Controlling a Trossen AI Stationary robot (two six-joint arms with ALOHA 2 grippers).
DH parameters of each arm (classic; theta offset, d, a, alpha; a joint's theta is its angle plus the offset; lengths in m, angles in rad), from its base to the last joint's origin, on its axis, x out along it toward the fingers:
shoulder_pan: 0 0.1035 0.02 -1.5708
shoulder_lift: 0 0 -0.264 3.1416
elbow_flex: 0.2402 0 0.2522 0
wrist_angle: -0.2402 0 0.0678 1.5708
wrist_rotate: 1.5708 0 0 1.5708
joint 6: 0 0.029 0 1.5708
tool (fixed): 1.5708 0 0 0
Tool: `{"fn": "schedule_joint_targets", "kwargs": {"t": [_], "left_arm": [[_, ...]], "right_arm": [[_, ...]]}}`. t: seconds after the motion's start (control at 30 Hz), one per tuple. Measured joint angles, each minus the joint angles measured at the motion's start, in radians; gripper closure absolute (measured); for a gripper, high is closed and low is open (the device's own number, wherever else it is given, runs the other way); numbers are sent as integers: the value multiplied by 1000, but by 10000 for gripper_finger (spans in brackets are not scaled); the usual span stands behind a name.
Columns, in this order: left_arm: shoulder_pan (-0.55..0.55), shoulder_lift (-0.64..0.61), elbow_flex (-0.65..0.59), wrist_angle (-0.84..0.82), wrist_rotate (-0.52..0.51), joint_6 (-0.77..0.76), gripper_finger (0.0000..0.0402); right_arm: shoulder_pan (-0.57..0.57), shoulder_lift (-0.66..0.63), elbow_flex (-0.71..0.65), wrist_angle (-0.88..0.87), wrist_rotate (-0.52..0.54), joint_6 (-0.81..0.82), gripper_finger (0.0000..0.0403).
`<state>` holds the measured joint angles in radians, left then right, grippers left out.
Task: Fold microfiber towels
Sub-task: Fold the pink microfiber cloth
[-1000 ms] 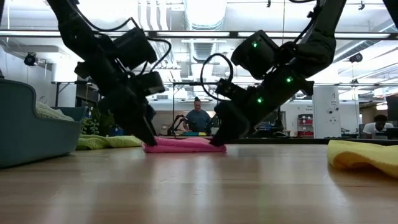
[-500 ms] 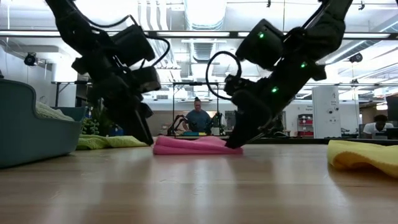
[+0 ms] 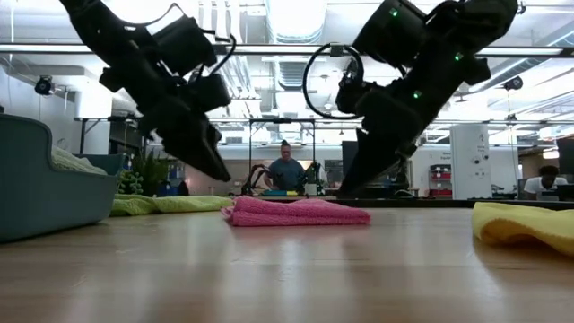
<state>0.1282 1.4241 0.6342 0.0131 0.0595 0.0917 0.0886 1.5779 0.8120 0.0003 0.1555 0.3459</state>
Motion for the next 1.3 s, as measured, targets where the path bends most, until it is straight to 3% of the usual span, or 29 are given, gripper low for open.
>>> {"fn": "schedule_joint_targets", "kwargs": {"t": [0.13, 0.63, 0.77, 1.03, 1.3], "left_arm": [[19, 35, 0, 66, -48, -1, 254], [29, 171, 3, 195, -48, -33, 257], [29, 165, 2, 197, -47, -33, 287], [29, 165, 0, 186, -34, -33, 389], [26, 104, 1, 185, -60, 15, 401]], "right_arm": [[-2, -3, 0, 18, 31, -6, 394], [-2, -4, -1, 42, 55, -6, 394], [-2, -4, -2, 42, 55, -6, 394], [-2, -4, -2, 42, 57, -6, 394], [-2, -4, -2, 42, 57, -6, 394]]}}
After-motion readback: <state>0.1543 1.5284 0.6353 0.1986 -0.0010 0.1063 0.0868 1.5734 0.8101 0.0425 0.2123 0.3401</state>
